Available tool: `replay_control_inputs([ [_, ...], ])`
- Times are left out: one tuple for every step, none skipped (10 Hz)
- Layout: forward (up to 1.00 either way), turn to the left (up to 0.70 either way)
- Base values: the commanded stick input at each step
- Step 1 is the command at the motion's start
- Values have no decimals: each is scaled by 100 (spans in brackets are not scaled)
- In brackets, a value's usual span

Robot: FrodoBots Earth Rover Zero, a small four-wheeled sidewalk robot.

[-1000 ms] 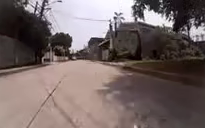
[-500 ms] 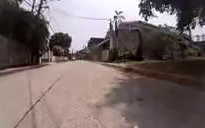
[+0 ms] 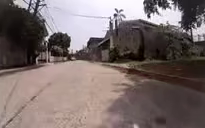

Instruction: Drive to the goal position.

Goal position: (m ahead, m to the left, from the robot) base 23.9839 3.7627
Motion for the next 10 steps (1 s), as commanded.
replay_control_inputs([
  [100,40],
  [100,40],
  [100,35],
  [100,25],
  [100,3],
  [100,0],
  [100,0],
  [100,0],
  [100,0],
  [100,0],
])
